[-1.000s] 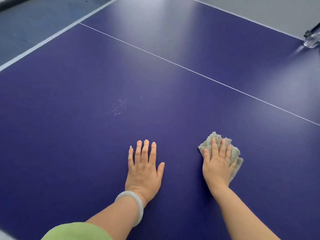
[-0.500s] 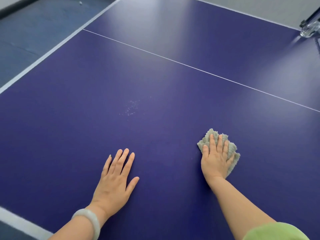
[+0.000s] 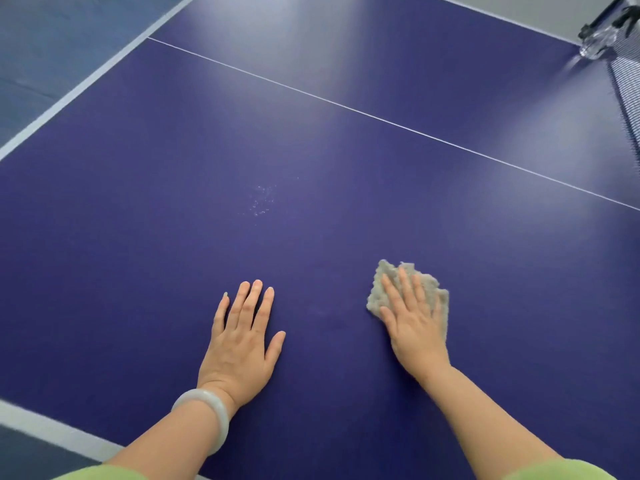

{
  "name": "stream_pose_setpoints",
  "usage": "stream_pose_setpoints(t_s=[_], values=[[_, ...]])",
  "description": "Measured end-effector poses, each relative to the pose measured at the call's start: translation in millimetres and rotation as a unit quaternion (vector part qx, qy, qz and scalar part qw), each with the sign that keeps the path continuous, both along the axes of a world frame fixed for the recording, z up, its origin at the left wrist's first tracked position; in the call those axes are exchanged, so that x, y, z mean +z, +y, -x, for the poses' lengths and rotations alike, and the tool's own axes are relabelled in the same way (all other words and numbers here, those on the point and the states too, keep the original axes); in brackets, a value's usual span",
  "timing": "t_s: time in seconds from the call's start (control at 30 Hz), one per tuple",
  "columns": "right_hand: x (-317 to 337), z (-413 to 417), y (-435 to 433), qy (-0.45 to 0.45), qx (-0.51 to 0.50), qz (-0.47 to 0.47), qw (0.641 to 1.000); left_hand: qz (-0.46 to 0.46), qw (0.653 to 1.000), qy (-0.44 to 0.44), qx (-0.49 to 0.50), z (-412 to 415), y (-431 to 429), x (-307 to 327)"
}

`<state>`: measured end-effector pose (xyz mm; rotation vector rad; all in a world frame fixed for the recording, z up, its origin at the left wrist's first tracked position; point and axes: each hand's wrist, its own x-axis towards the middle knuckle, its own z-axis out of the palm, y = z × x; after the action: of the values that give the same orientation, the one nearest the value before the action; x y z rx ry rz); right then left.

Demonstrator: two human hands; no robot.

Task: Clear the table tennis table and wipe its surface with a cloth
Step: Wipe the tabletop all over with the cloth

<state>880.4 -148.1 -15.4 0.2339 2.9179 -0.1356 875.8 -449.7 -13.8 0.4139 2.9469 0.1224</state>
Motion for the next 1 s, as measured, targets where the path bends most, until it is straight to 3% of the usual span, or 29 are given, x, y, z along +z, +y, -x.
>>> stream_pose_setpoints(t_s=[0.1, 0.17, 0.23, 0.3, 0.37, 0.43, 0.53, 0.6, 0.7, 0.8, 0.9, 1.0], values=[[5, 3, -1, 0.012, -0.288, 0.019, 0.957, 0.005, 1.000, -0.009, 0.003, 0, -1, 0], [3, 4, -45, 0.013, -0.337, 0.018, 0.941, 0.009, 1.000, -0.013, 0.001, -1, -1, 0], [-3, -1, -101, 0.049, -0.243, 0.001, 0.969, 0.003, 1.000, -0.010, 0.001, -1, -2, -1], [-5, -10, -141, 0.075, -0.039, 0.020, 0.996, -0.006, 1.000, -0.007, -0.001, -1, -2, -2], [-5, -7, -136, 0.063, 0.111, 0.025, 0.992, -0.013, 1.000, -0.006, -0.004, -1, -3, -3], [-7, -1, -98, 0.025, 0.070, -0.029, 0.997, -0.018, 1.000, -0.008, -0.001, -1, -4, -3], [-1, -20, -54, 0.029, -0.226, 0.027, 0.973, -0.020, 1.000, -0.014, -0.006, -2, -5, -5], [5, -46, -72, 0.031, -0.273, 0.039, 0.961, -0.024, 1.000, -0.013, -0.007, -2, -6, -5], [5, -75, -133, 0.055, -0.166, 0.034, 0.984, -0.031, 0.999, -0.019, -0.004, -1, -6, -5], [3, -55, -161, 0.029, -0.050, 0.022, 0.998, -0.030, 0.999, -0.024, -0.008, 0, -6, -5], [-3, -6, -136, 0.019, 0.039, 0.002, 0.999, -0.041, 0.999, -0.021, -0.013, 1, -7, -2], [-1, 32, -101, -0.007, 0.035, 0.044, 0.998, -0.146, 0.989, -0.009, -0.021, 3, -21, 5]])
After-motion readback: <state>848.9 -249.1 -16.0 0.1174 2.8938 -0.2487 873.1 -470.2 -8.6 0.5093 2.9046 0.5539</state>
